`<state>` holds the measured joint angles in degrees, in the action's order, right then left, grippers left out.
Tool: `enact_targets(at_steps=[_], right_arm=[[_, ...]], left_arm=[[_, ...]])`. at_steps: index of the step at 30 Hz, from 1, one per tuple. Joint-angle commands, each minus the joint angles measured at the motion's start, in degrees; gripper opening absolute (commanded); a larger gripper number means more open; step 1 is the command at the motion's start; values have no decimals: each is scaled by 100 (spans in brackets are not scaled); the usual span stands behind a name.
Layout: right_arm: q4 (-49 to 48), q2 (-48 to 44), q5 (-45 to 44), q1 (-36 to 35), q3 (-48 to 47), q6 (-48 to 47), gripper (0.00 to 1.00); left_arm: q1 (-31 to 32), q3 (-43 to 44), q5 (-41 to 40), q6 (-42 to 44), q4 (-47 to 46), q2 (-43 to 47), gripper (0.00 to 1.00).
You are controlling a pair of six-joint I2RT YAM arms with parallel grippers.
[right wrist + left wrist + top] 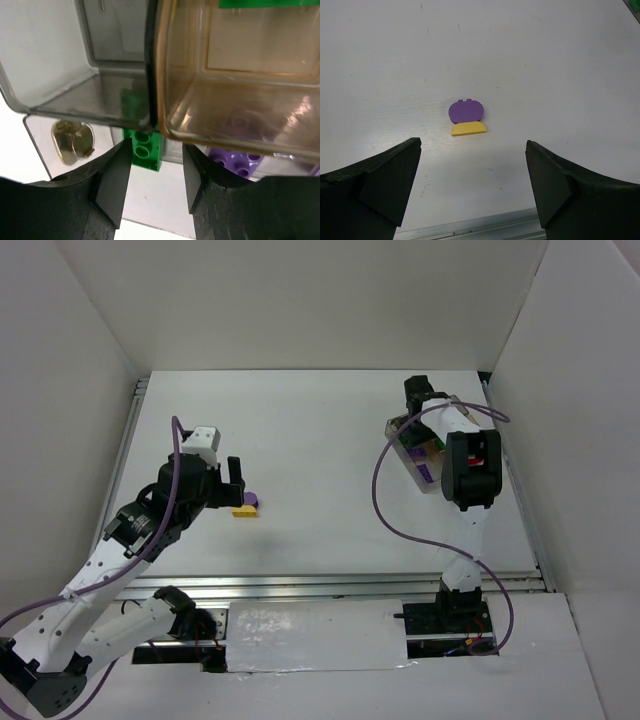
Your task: Sort the legos into containers by color
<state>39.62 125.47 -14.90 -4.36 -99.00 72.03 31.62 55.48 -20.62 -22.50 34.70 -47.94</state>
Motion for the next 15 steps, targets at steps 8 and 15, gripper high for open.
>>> enact_targets(at_steps=[8,15], right_arm=[[486,434,-49,84,-831,101,55],[398,451,-92,84,-840,136,59]], left_arm=[[-24,-11,94,106,-174,180,99],[-24,-11,172,123,-192,215,99]])
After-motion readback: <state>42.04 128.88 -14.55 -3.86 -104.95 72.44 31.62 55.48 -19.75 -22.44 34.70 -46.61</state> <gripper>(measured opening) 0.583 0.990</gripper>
